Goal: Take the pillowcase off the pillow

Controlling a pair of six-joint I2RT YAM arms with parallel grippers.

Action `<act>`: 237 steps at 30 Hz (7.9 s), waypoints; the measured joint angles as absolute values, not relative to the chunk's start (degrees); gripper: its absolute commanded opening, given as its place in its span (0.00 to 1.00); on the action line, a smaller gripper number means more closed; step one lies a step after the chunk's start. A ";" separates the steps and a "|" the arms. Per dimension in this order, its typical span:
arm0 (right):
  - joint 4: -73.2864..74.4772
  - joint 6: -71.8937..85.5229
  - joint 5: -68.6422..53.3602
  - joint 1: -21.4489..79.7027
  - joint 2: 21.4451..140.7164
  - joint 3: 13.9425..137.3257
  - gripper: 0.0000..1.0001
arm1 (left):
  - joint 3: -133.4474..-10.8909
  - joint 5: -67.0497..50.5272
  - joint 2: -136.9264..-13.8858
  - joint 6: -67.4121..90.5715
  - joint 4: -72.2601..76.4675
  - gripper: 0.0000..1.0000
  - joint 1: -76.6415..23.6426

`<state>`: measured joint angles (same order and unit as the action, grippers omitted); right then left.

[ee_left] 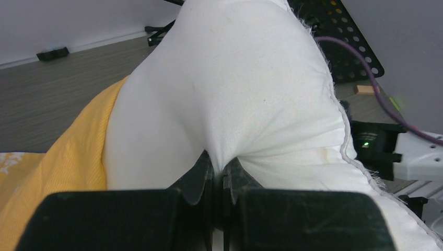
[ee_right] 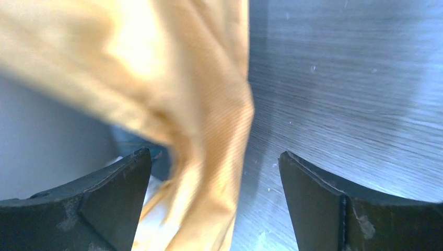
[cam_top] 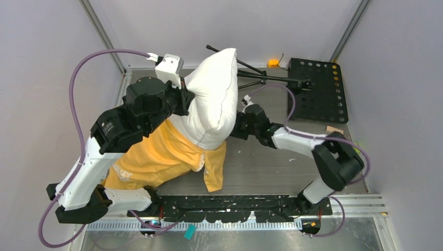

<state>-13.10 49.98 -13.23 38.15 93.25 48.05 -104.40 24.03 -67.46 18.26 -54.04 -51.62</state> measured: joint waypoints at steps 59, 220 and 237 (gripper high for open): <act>31.53 36.82 -2.66 16.95 56.95 57.95 0.00 | -56.27 12.25 -62.59 36.23 -40.05 0.21 -23.00; 47.46 20.73 10.07 37.36 68.51 75.90 0.00 | -92.47 24.60 -80.53 12.60 -50.61 1.00 -43.68; 44.88 24.36 15.22 38.83 57.63 66.92 0.00 | -77.49 12.80 -81.91 23.79 -48.66 0.67 -17.19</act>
